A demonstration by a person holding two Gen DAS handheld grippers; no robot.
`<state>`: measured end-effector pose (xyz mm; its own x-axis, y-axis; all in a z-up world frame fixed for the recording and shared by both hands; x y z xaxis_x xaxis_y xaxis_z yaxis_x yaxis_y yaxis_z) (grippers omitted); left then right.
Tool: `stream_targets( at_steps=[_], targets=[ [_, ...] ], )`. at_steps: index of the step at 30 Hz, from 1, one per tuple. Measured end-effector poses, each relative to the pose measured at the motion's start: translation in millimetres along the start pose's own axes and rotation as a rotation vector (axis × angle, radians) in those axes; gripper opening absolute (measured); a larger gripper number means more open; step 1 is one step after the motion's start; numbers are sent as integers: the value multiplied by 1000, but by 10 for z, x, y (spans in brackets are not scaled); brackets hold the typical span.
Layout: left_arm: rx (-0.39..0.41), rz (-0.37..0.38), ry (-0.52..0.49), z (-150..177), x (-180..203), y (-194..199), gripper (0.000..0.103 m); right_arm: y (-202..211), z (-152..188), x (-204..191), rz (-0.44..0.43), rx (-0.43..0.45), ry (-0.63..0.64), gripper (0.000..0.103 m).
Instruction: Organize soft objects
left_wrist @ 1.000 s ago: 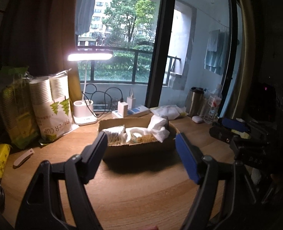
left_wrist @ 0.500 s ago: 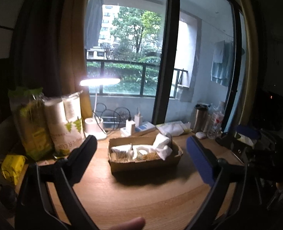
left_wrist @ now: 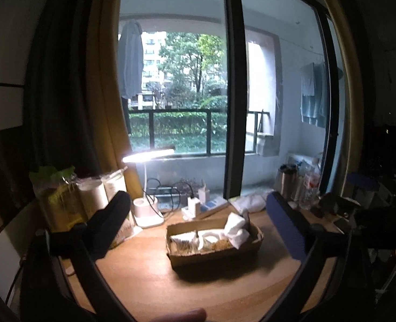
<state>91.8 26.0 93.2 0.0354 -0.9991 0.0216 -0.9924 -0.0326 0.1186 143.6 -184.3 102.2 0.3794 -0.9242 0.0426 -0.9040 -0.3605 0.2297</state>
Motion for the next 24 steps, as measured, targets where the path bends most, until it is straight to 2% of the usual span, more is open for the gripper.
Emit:
stream_targets(
  at_steps=[9,24],
  targets=[
    [41,-26,1,-94,-48,-24,102,40,-89,19,14,23,12,100],
    [27,-41,2,-51,-50,-99,102,64,-106,22,17,44,15,100]
  ],
)
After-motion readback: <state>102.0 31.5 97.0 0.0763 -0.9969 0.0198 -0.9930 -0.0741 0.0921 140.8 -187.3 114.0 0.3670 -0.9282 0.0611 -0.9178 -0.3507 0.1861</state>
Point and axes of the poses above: each gripper's, at about its wrist camera, not at the fingertips, and y roughly against the way its jaws point, x to its right, z to its underside, the point moved 2 cm from there along -y, roughly the way its jaws point, and after that the axes turned 5 degrees about x, right-handed, at the moved point
